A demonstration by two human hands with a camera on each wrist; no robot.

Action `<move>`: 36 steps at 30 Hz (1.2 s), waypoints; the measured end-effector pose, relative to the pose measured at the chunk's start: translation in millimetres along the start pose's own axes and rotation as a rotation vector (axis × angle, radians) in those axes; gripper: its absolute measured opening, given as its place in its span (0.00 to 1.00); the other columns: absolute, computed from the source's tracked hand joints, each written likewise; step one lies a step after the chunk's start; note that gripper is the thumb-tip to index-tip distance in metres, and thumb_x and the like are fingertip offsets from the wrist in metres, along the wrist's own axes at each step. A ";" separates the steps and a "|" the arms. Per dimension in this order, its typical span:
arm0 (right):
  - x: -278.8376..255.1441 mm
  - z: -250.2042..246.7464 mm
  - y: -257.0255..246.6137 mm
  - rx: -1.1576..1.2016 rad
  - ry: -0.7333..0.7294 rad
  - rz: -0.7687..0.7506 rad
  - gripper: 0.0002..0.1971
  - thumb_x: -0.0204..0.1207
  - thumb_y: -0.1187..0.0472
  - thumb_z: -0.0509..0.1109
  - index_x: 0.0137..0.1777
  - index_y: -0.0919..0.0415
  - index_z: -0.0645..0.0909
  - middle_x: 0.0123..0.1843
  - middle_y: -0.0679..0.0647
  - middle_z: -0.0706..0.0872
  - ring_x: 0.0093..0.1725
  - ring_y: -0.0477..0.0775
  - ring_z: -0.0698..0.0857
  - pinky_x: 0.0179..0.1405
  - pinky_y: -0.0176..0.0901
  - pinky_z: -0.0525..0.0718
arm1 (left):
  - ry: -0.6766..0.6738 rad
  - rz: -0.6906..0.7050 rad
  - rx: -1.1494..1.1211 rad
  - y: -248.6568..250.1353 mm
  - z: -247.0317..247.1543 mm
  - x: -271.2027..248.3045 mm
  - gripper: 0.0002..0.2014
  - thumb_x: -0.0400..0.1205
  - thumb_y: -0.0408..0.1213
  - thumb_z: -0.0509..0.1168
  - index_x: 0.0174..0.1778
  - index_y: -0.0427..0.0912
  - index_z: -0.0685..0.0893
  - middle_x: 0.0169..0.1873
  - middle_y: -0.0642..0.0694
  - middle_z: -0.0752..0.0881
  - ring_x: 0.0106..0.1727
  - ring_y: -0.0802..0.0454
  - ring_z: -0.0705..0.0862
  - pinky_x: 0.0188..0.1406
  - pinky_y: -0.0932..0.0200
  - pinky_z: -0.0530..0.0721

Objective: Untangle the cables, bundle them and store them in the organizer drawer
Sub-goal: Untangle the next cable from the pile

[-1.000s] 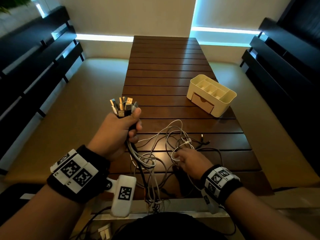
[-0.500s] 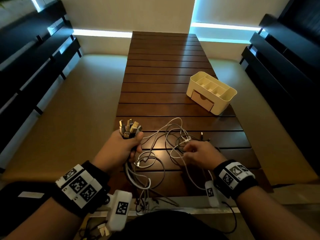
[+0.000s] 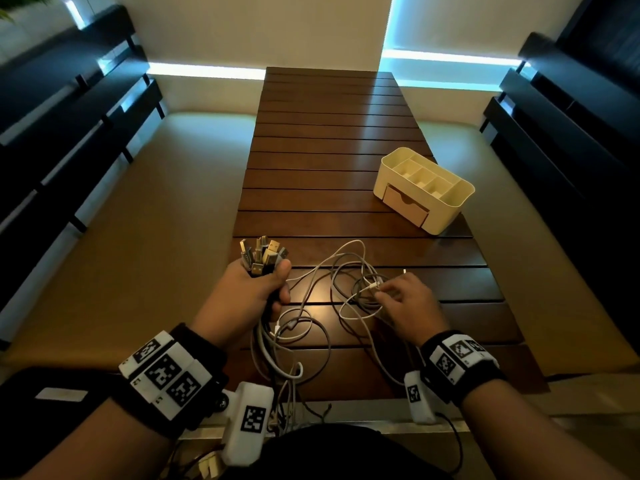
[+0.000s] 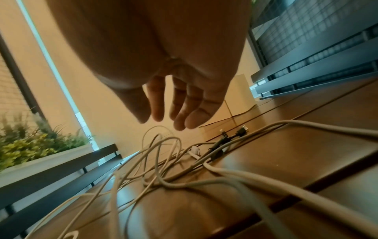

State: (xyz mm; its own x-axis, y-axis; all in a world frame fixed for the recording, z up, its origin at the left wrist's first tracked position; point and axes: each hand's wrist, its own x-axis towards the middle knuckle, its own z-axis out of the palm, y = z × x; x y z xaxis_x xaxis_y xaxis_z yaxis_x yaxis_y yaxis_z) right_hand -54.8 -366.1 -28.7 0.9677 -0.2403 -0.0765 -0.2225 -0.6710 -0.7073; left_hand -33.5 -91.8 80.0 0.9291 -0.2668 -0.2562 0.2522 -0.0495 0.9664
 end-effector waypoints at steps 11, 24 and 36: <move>10.2 1.6 4.7 -0.140 -0.272 0.260 0.05 0.82 0.50 0.67 0.53 0.45 0.84 0.52 0.47 0.88 0.49 0.47 0.86 0.53 0.48 0.87 | -0.060 -0.024 0.067 3.6 1.5 14.5 0.13 0.84 0.47 0.63 0.55 0.43 0.85 0.26 0.47 0.82 0.25 0.51 0.80 0.27 0.58 0.83; 36.0 -15.7 39.2 -0.164 0.019 0.338 0.07 0.80 0.52 0.69 0.40 0.47 0.81 0.45 0.52 0.88 0.39 0.49 0.83 0.38 0.41 0.77 | 0.030 -0.047 -0.066 -1.2 15.4 30.1 0.17 0.85 0.46 0.64 0.54 0.32 0.81 0.20 0.54 0.67 0.20 0.57 0.65 0.20 0.60 0.74; 63.9 -8.6 42.0 -0.433 -0.092 0.372 0.13 0.79 0.51 0.67 0.47 0.61 0.85 0.50 0.61 0.88 0.52 0.65 0.85 0.50 0.49 0.84 | 0.001 -0.083 -0.131 3.1 25.6 27.8 0.12 0.86 0.45 0.64 0.39 0.43 0.74 0.22 0.52 0.65 0.22 0.55 0.62 0.22 0.59 0.72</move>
State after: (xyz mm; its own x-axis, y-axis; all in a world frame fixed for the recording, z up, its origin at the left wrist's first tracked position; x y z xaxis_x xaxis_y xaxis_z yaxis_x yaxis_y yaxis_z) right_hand -3.3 -415.6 -57.3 0.8171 -0.4657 -0.3399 -0.5592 -0.7836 -0.2706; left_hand -13.8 -124.0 76.4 0.9039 -0.2663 -0.3349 0.3610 0.0547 0.9309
